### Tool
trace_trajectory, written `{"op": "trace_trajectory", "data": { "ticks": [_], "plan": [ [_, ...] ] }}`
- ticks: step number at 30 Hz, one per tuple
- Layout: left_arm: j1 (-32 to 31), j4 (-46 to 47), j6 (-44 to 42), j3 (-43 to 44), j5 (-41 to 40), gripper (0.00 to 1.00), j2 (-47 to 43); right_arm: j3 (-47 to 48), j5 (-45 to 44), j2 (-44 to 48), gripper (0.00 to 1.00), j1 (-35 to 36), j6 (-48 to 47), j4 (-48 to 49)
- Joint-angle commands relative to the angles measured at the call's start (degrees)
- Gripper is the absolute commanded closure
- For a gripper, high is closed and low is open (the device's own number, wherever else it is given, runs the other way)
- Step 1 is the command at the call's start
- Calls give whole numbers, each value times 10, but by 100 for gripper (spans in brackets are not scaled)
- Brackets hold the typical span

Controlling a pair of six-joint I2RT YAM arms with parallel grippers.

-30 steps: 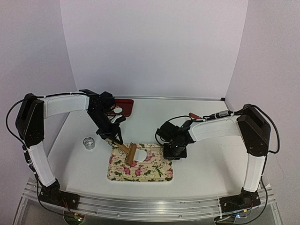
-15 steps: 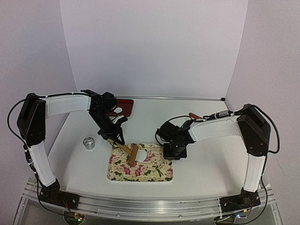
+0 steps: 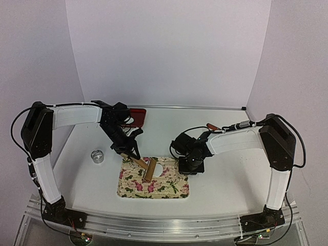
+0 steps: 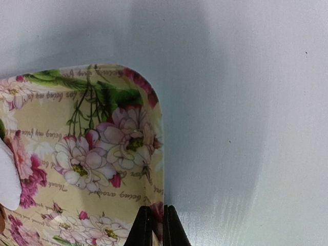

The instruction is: Roll out the dumpling wrappers from the dough

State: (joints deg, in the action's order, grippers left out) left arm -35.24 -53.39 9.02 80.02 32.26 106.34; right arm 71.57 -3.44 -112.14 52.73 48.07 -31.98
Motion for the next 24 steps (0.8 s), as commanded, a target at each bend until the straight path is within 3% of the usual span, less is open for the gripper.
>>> {"op": "trace_trajectory", "data": {
  "ticks": [1, 24],
  "plan": [
    [-11, -16, 3, -34, -73, 100, 47, -13, -31, 0, 100, 2, 3, -50],
    [-28, 7, 5, -21, -63, 100, 90, -13, -29, -2, 100, 2, 5, -50]
  ]
}}
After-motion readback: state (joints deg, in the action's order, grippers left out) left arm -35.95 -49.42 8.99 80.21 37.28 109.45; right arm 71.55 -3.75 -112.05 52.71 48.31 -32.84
